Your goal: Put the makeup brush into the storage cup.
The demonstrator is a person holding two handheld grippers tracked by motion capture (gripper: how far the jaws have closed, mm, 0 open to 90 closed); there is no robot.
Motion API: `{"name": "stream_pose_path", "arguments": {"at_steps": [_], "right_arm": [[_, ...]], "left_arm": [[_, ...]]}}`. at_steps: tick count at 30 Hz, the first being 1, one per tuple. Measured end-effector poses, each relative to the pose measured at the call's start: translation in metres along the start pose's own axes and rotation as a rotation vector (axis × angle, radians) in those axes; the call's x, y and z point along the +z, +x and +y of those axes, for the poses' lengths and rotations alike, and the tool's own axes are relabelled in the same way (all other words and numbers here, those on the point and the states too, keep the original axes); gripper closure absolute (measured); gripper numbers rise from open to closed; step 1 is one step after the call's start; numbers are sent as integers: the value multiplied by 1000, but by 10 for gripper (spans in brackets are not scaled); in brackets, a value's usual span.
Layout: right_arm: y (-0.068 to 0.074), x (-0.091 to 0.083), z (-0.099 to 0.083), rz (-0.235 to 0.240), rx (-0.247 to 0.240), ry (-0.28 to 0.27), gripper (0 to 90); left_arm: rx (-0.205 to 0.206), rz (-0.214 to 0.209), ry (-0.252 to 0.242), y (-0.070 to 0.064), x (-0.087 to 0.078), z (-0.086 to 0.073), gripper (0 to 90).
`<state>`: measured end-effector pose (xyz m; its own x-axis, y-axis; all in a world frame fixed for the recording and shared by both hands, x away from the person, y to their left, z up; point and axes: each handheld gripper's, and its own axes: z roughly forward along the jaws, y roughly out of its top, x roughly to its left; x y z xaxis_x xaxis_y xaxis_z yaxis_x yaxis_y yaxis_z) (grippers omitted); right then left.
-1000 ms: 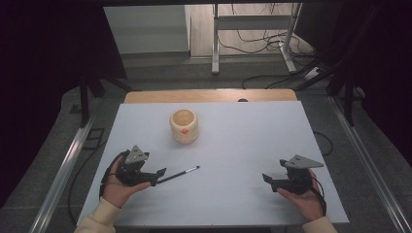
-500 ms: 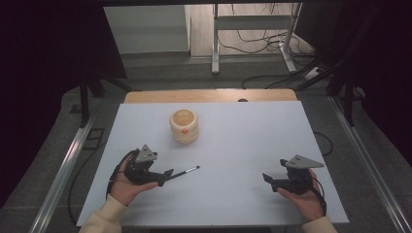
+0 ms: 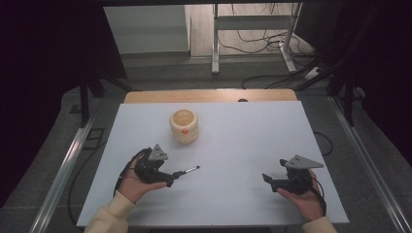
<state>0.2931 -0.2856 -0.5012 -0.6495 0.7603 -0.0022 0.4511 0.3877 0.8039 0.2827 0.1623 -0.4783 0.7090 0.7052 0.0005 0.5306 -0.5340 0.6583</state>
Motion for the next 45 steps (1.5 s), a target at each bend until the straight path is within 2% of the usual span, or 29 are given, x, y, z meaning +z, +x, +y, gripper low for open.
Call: {"name": "stream_pose_path", "arguments": {"at_steps": [3,15,21,32,37,45], "right_arm": [[0,0,0,1,0,1,125],[0,0,0,2,0,4,125],[0,1,0,2,-2,7,126],[0,1,-1,-1,-1,7,127],[0,1,-1,0,-1,9,127],[0,1,-1,-1,0,8,127]], "left_arm": [[2,-7,3,0,2,2,160],[27,-36,66,1,17,11,160],[32,-57,88,3,23,12,166],[39,-95,158,7,39,15,174],[41,-94,185,8,44,16,188],[56,-117,223,9,53,16,192]]}}
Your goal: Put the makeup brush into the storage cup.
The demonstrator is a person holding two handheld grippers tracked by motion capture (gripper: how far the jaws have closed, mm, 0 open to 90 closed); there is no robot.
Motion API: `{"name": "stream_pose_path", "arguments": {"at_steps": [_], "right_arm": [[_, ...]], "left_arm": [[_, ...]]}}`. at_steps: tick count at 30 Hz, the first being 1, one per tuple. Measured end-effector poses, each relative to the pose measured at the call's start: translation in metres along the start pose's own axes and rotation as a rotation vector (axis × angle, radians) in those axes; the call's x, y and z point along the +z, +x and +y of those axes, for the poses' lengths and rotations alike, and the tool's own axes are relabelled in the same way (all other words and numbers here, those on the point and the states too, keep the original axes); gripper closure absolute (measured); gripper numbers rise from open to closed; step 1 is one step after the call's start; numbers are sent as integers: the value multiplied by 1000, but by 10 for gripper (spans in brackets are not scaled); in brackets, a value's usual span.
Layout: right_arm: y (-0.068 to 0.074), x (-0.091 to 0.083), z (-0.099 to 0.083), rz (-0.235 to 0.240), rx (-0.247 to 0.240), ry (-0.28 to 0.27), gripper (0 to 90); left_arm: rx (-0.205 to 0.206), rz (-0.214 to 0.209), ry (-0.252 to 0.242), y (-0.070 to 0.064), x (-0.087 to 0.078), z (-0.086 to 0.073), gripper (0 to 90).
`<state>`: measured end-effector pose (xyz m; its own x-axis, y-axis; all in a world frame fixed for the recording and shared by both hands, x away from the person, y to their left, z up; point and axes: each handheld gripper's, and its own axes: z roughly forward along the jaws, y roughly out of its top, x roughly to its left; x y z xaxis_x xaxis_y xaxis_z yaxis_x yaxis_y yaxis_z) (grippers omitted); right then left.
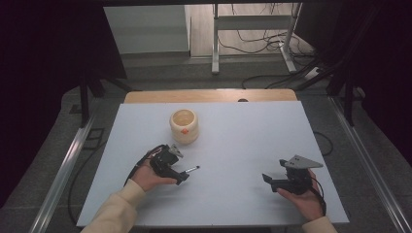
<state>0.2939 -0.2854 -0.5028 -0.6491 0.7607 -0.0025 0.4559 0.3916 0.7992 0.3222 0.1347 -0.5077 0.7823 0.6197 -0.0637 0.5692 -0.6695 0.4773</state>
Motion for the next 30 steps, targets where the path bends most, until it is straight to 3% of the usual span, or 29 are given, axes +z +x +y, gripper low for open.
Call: {"name": "stream_pose_path", "arguments": {"at_steps": [9,19,22,24,30], "right_arm": [[0,0,0,0,-1,1,128],[0,0,0,1,0,0,129],[0,0,0,2,1,-1,129],[0,0,0,3,1,-1,130],[0,0,0,7,5,1,131]], "left_arm": [[24,9,54,2,6,2,193],[93,-26,129,1,12,9,252],[98,-33,142,1,14,10,296],[99,-36,139,1,12,11,405],[125,-51,167,-1,10,12,588]]}}
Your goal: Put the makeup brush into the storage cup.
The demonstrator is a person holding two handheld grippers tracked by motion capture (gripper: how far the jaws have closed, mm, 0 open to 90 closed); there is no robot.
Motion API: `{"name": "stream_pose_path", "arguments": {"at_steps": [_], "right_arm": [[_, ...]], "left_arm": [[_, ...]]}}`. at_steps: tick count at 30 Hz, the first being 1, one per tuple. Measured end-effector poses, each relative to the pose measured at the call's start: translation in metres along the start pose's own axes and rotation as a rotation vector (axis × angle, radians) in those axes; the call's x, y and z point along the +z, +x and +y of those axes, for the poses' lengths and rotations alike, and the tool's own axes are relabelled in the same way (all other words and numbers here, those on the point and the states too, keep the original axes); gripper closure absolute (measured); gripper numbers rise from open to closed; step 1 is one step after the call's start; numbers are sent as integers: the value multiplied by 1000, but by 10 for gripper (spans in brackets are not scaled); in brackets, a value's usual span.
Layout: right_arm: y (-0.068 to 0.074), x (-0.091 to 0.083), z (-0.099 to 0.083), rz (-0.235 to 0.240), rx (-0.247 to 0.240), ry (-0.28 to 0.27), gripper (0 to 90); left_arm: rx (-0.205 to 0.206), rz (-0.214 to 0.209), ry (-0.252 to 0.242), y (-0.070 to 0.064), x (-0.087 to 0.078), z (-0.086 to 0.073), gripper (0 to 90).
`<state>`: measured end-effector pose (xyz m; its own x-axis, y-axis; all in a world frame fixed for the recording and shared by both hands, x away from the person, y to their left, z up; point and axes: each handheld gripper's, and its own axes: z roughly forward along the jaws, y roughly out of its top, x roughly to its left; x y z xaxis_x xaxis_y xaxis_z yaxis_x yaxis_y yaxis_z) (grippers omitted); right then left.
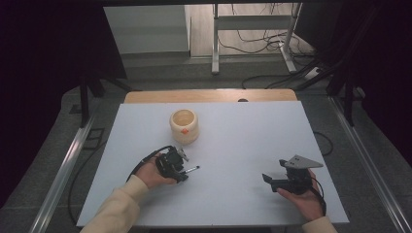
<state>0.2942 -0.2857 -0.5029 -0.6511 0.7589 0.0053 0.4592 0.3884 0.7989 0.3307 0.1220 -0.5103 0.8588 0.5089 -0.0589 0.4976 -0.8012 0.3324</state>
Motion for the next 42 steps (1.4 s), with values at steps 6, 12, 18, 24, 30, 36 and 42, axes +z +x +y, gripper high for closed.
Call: {"name": "stream_pose_path", "arguments": {"at_steps": [6,12,18,24,30,36,42], "right_arm": [[0,-1,0,6,5,-6,132],[0,-2,0,8,3,-6,134],[0,-2,0,5,2,-6,135],[0,-1,1,6,1,-5,136],[0,-2,1,4,0,-9,136],[0,-2,1,4,1,-10,136],[0,-2,1,2,2,-8,136]], "left_arm": [[7,-10,45,-2,-1,6,748],[14,-28,64,-2,0,9,838],[28,-23,61,-3,-1,9,840],[28,1,23,-1,-12,6,840],[9,28,-44,2,-34,5,840],[4,46,-77,1,-43,5,840],[-12,56,-101,2,-48,2,840]]}}
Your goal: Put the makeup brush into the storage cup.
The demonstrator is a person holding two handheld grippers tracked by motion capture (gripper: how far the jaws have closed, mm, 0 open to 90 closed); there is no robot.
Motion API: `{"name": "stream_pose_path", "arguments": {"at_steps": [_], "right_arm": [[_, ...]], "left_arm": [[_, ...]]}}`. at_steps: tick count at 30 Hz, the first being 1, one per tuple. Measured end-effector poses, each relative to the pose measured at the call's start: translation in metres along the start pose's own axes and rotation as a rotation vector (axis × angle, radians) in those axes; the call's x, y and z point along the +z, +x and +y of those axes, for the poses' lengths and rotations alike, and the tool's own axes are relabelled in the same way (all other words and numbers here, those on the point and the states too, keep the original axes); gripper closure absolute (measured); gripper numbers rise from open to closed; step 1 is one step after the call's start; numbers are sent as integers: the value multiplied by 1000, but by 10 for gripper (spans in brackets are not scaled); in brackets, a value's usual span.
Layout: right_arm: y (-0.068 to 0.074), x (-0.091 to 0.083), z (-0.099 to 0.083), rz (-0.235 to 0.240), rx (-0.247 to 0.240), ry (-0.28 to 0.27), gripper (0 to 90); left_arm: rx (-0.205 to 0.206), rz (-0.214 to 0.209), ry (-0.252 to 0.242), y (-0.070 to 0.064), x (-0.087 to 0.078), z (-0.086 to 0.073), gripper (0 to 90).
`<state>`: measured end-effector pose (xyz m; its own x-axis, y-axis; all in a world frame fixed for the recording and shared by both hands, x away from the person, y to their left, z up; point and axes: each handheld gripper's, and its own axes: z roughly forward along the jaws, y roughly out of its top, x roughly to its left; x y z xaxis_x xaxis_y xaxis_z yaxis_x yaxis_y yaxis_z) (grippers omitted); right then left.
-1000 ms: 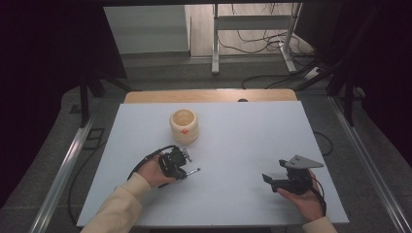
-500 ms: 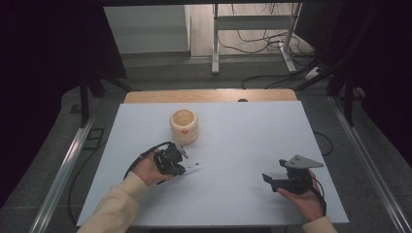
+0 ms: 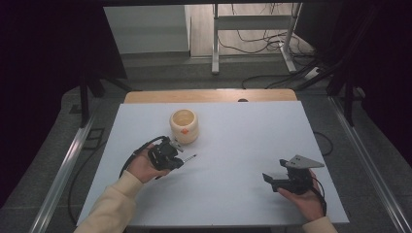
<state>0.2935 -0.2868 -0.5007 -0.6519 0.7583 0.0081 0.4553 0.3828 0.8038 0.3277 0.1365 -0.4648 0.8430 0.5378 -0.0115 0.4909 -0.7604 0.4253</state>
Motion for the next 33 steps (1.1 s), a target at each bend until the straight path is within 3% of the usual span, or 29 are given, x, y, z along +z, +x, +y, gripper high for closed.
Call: {"name": "stream_pose_path", "arguments": {"at_steps": [16,33], "right_arm": [[0,0,0,-3,0,1,136],[0,1,0,-3,1,2,136]], "left_arm": [[-55,17,-92,4,-18,-10,840],[-70,57,-139,7,-36,-15,840]]}}
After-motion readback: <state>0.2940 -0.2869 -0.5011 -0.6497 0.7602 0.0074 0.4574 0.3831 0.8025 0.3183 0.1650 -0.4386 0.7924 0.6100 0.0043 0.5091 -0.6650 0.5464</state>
